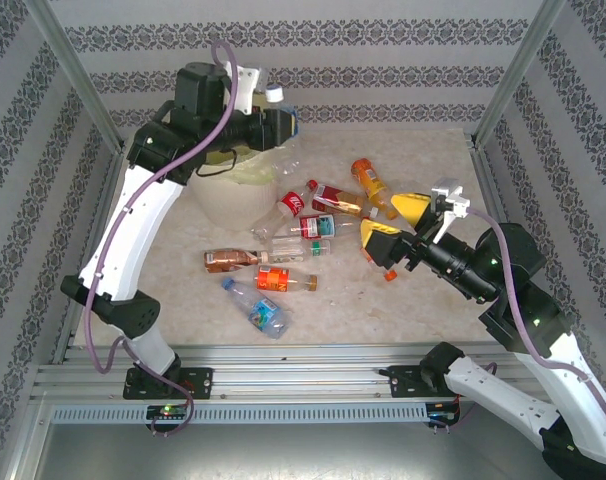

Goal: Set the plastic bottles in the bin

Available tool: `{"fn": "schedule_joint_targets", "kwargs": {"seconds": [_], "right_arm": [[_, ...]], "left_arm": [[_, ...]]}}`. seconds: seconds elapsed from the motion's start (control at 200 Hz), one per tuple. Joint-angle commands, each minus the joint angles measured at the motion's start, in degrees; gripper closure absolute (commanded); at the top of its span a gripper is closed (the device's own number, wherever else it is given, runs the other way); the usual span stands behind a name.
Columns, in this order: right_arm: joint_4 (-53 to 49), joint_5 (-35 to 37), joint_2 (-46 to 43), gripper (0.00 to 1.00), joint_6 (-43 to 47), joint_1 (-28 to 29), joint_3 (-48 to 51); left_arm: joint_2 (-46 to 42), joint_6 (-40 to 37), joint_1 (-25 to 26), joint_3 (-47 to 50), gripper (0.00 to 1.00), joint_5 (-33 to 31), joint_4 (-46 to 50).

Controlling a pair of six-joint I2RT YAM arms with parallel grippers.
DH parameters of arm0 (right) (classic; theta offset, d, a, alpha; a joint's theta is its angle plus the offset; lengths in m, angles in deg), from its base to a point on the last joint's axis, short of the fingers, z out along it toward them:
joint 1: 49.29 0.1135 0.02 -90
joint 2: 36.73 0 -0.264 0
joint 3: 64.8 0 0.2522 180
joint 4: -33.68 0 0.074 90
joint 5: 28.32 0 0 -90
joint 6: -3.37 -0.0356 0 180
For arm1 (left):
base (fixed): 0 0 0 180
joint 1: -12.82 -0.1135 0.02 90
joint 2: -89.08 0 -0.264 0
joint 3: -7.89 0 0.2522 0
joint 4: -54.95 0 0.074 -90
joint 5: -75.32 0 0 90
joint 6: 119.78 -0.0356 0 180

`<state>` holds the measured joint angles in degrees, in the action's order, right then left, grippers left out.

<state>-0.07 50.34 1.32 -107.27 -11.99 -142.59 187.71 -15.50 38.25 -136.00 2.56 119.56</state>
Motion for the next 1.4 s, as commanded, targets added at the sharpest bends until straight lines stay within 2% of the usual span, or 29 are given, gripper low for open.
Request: {"fn": "schedule_joint_targets", "kwargs": {"seconds": [0.0, 0.13, 0.39, 0.624, 0.889, 1.174, 1.394], "right_arm": [[1.61, 1.43, 0.14, 0.02, 0.04, 0.36, -1.49], [0.01, 2.32, -0.11, 0.02, 0.12, 0.41, -1.78], [-1.08, 2.37, 0.13, 0.02, -0.45, 0.4, -0.83], [-1.49, 2.54, 0.94, 0.02, -0.19, 0.33, -0.98], [-3.3, 2.87, 2.35, 0.02, 0.61, 0.39, -1.94], [-4.53, 3.38, 2.83, 0.02, 0.65, 0.37, -1.71], [-5.13, 3.92, 2.52, 0.02, -0.2, 0.36, -1.08]], "left_arm": [[2.99, -3.32, -1.96, -4.84, 0.47, -7.91, 6.69], [4.44, -2.93, -4.35, -5.84, 0.48, -10.79, 6.81], [5.15, -0.94, -10.76, -6.04, 0.48, -10.58, 5.94], [7.54, -1.89, -13.68, -4.63, 0.48, -10.14, 5.52], [10.7, -3.31, -14.0, -1.6, 0.48, -9.13, 3.59], [11.36, -3.92, -14.0, 5.85, 0.48, -10.16, -0.83], [12.6, -4.2, -14.02, 6.92, 0.42, -10.56, -0.84]]}}
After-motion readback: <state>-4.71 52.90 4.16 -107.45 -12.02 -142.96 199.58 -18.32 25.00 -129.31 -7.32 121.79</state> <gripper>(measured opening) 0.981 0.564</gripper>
